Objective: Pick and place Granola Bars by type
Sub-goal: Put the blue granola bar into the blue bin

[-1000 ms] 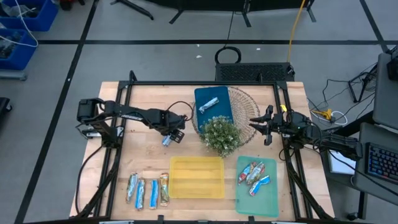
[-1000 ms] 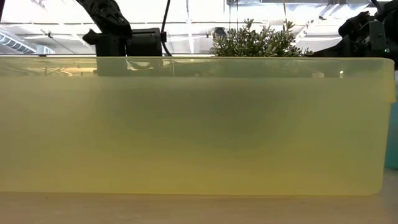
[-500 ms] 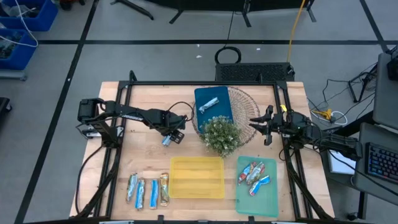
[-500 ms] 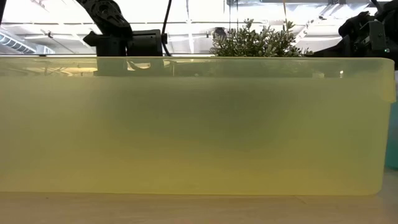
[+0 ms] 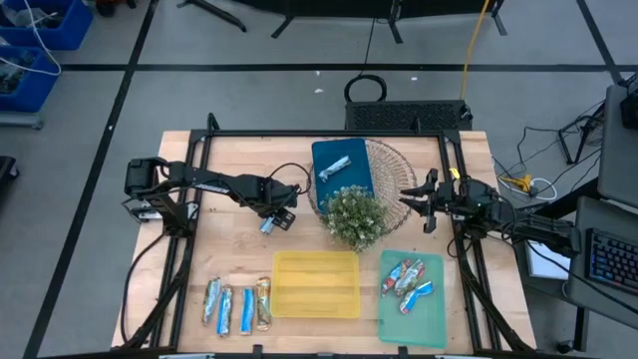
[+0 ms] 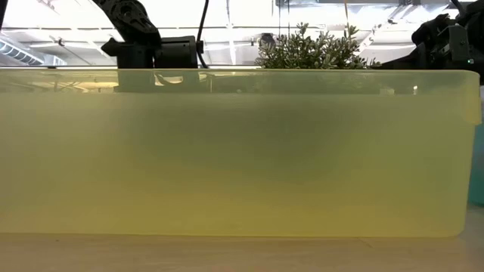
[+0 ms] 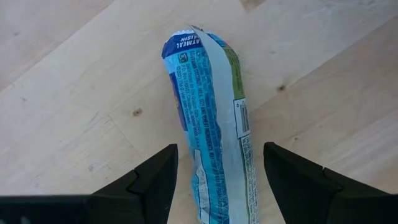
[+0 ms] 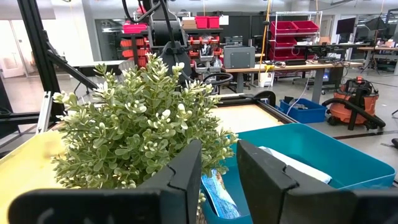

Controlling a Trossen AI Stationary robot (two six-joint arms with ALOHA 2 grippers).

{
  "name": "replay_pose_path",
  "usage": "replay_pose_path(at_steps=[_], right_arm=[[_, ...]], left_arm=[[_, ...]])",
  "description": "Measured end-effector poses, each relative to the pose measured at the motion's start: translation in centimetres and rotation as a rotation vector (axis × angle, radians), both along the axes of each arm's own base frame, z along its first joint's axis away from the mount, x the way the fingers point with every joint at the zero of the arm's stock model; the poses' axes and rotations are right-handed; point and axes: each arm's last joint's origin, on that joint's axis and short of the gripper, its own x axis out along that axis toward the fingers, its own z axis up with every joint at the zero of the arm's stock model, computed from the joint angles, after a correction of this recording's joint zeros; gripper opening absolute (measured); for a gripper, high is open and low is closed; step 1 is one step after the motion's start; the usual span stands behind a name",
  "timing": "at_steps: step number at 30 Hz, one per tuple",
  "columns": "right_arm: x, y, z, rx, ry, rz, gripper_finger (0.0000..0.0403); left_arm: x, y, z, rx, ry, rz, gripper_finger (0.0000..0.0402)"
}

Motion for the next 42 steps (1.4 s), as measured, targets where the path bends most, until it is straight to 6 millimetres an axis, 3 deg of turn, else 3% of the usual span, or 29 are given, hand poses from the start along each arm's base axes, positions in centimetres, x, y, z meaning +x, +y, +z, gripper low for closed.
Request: replay_pose_path(at_steps=[16, 34, 42], right_arm=[[0.0, 0.0, 0.0, 0.0, 0.0, 0.0, 0.0093], [0.0, 0.0, 0.0, 0.0, 0.0, 0.0, 0.0093], [0.0, 0.0, 0.0, 0.0, 0.0, 0.0, 0.0093]], left_arm=[[-0.02, -0.03, -0.02, -0.009, 0.001, 0.001, 0.0234], [-0.02, -0.05, -0.01, -0.016, 0.001, -0.012, 0.0012], [-0.03, -0.06, -0.01, -0.016, 0.002, -0.019, 0.0006]])
